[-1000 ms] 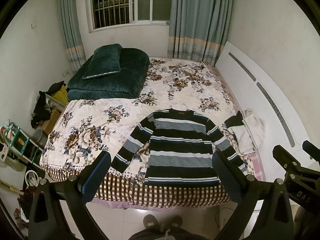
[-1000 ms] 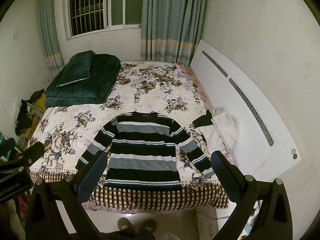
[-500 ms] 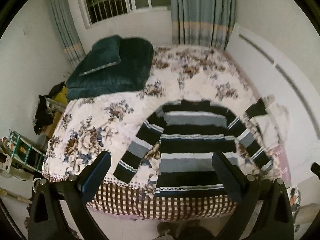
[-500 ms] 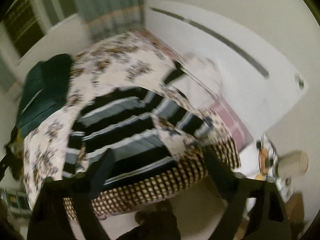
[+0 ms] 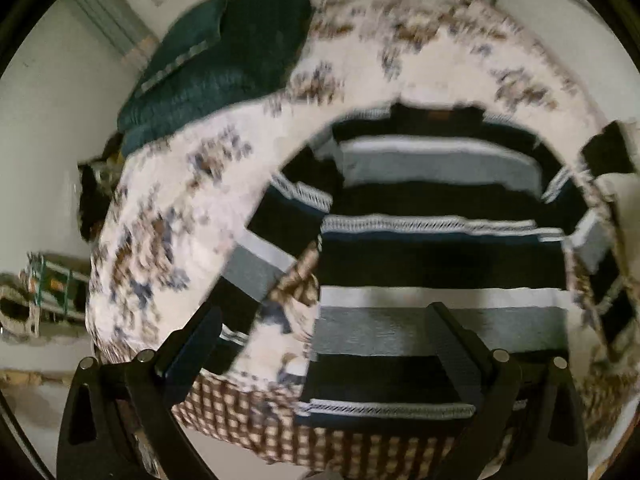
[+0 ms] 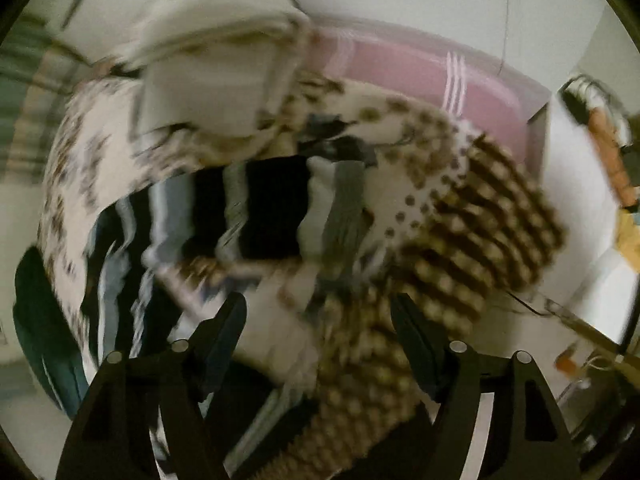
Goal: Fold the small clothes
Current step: 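Reach the right tool to the sweater sleeve and grasp its cuff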
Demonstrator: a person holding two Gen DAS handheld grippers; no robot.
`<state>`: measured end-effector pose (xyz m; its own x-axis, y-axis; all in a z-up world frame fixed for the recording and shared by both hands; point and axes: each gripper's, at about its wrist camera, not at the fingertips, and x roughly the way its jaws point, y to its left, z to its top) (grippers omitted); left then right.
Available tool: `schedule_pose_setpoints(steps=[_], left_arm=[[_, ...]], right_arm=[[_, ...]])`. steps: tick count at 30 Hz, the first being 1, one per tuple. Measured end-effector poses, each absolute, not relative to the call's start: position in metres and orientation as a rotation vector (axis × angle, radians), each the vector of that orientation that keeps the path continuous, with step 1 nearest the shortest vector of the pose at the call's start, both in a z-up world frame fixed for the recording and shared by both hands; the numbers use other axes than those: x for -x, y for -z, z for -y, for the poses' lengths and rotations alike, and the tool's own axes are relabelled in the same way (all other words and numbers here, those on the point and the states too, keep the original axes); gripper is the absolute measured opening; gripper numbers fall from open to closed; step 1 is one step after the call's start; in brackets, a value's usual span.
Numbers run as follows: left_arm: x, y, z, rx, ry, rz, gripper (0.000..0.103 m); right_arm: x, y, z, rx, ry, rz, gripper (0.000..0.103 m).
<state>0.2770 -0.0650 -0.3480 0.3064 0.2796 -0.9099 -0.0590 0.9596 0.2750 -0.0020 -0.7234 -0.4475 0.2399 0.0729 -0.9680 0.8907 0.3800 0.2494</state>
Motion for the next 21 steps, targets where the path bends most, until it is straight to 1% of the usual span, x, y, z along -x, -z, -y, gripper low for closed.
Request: schedule_pose_setpoints(steps=[1, 3, 6, 7, 8, 9, 10, 12, 14, 17, 18, 20, 21], left_arm=[[-0.285, 0.37, 0.066, -0.191, -0.245, -1.272, 0.103], [-0.295, 0.401, 0.069, -0.17, -0.264, -1.319, 0.103], [-0.308, 0.441, 0.075, -0.159, -0.278, -1.363, 0.103], [-0.311, 0.454, 0.078, -0.156, -0.279, -1.375, 0.103], [-0.314, 0.463, 0.081, -0.155, -0.278, -1.384, 0.103], [-0.317, 0.472, 0.084, -0.153, -0.273, -1.391, 0.103], [-0.32, 0.48, 0.087, -0.151, -0.265, -1.399, 0.103], [-0.324, 0.492, 0.096, -0.146, -0.233, -1.406, 0.103], [-0.329, 0.5, 0.108, -0.156, -0.198, -1.403, 0.103], [-0.334, 0.508, 0.12, -0.151, -0.152, -1.392, 0.103], [-0.336, 0.511, 0.122, -0.146, -0.142, -1.393, 0.103], [-0.338, 0.518, 0.127, -0.136, -0.129, -1.402, 0.103], [-0.339, 0.521, 0.127, -0.131, -0.124, -1.409, 0.103]], right_arm=[[-0.004, 0.477, 0.737, -1.07, 0.736, -1.198, 0.078], [-0.015, 0.519, 0.75, -1.132, 0.718, -1.201, 0.079], [-0.026, 0.568, 0.761, -1.226, 0.696, -1.191, 0.079], [-0.029, 0.581, 0.76, -1.258, 0.685, -1.187, 0.073], [-0.031, 0.586, 0.76, -1.271, 0.679, -1.164, 0.064], [-0.032, 0.587, 0.757, -1.265, 0.676, -1.126, 0.03], [-0.036, 0.585, 0.755, -1.223, 0.686, -1.118, 0.017], [-0.045, 0.574, 0.753, -1.178, 0.682, -1.104, 0.015], [-0.056, 0.55, 0.757, -1.113, 0.67, -1.072, 0.014], [-0.079, 0.52, 0.774, -1.007, 0.662, -1.044, 0.014], [-0.083, 0.519, 0.781, -1.003, 0.656, -1.053, 0.016], [-0.095, 0.526, 0.792, -1.008, 0.655, -1.129, 0.029], [-0.093, 0.529, 0.796, -1.018, 0.673, -1.161, 0.044]])
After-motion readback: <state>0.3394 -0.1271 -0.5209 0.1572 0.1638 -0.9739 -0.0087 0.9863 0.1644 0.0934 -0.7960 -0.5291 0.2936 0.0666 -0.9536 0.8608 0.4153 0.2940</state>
